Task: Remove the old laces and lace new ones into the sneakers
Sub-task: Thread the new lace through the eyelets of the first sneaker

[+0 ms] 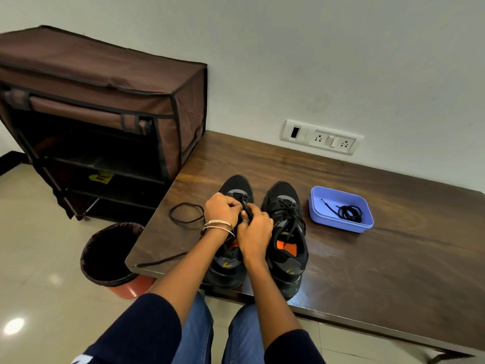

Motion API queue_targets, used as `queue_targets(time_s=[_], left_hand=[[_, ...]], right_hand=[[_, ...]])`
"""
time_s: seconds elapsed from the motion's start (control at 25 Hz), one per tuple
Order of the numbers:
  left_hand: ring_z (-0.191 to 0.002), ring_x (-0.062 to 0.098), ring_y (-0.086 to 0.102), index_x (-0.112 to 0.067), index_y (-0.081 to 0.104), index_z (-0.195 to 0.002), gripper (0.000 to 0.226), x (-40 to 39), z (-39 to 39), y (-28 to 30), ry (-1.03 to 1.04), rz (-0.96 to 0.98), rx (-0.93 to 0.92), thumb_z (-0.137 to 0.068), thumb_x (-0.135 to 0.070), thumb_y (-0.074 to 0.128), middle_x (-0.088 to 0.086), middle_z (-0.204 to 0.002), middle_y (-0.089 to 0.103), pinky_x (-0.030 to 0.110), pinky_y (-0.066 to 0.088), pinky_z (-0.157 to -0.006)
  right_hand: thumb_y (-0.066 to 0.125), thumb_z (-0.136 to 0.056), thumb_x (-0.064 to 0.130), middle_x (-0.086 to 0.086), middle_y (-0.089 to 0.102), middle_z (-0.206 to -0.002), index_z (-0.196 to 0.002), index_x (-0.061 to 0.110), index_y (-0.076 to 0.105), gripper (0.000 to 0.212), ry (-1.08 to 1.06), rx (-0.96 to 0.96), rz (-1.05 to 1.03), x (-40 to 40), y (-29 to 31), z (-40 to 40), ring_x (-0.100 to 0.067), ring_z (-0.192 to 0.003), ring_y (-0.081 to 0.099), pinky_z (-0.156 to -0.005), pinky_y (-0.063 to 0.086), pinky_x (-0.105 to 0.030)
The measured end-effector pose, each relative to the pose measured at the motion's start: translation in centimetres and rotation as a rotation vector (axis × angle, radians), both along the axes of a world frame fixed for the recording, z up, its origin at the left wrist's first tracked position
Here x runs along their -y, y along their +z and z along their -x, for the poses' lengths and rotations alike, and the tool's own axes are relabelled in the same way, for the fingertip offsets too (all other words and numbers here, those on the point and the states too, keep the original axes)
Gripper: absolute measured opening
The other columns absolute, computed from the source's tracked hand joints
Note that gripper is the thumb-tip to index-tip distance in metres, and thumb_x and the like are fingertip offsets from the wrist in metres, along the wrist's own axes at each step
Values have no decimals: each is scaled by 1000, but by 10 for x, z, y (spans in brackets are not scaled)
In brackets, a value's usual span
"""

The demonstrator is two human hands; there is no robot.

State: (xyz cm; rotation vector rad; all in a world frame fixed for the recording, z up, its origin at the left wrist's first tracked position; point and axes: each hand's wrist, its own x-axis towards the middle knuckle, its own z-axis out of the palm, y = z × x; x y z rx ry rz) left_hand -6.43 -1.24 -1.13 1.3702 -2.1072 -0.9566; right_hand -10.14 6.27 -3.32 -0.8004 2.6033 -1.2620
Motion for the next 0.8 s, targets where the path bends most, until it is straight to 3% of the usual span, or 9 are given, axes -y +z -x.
queue_targets(time_s=[0.16, 0.24, 0.28, 0.36, 0.44, 0.52, 0.64, 0.8], left_hand=[[-91, 14, 64, -16, 79, -86, 11, 2, 2, 0, 2, -57, -31, -85, -17, 68, -4, -90, 72, 23, 48, -79], [-87, 14, 64, -15, 79, -84, 11, 2, 3, 0, 29, -102, -55, -84, -12, 68, -2, -85, 73, 23, 50, -78], [-86, 15, 66, -15, 79, -84, 11, 4, 4, -1, 39, -125, -65, -84, -11, 68, 0, -86, 74, 23, 51, -77], [-86, 17, 68, -15, 79, -86, 9, 6, 5, -5, 52, -163, -95, -83, -12, 71, 3, -86, 75, 24, 53, -78], [-87, 17, 68, -14, 79, -88, 9, 6, 5, -7, 71, -171, -127, -82, -13, 73, 4, -87, 75, 23, 52, -82], [-90, 18, 68, -14, 78, -91, 11, 5, 5, -8, 68, -132, -112, -83, -14, 72, 4, -90, 75, 23, 51, -86], [-96, 18, 67, -16, 77, -98, 18, 5, 2, -6, -24, -48, -32, -84, -14, 65, 3, -97, 75, 26, 50, -89], [-108, 20, 60, -21, 70, -112, 32, 9, -9, -12, -210, 48, 51, -80, -23, 69, 3, -111, 68, 30, 46, -94]], right_hand=[[52, -89, 10, -14, 54, -119, -137, 15, 52, 48, 43, 4, -34, -4, 2, 0, -27, -118, 40, -96, 31, -27], [55, -84, 17, -14, 54, -117, -136, 17, 54, 51, 114, 51, -72, -3, -2, 3, -29, -117, 42, -98, 33, -30], [56, -79, 26, -15, 58, -114, -131, 18, 57, 52, 159, 138, -48, -4, -3, 8, -30, -114, 47, -98, 36, -34], [58, -70, 37, -24, 65, -103, -112, 14, 68, 48, 174, 523, 155, -5, 3, 16, -29, -99, 57, -92, 44, -42], [61, -83, 31, -22, 67, -88, -86, 4, 68, 28, 57, 716, 338, -2, 6, 23, -25, -82, 58, -81, 48, -43], [56, -94, 26, -10, 67, -77, -82, 4, 69, 29, -66, 464, 233, 5, 13, 28, -23, -80, 60, -74, 46, -36], [61, -93, 17, -9, 72, -93, -93, 9, 75, 16, -66, 212, 41, 19, 24, 30, -25, -95, 64, -72, 39, -24], [52, -95, 16, -13, 68, -104, -97, 5, 69, 20, -83, 207, -36, 24, 26, 36, -32, -101, 61, -71, 37, -28]])
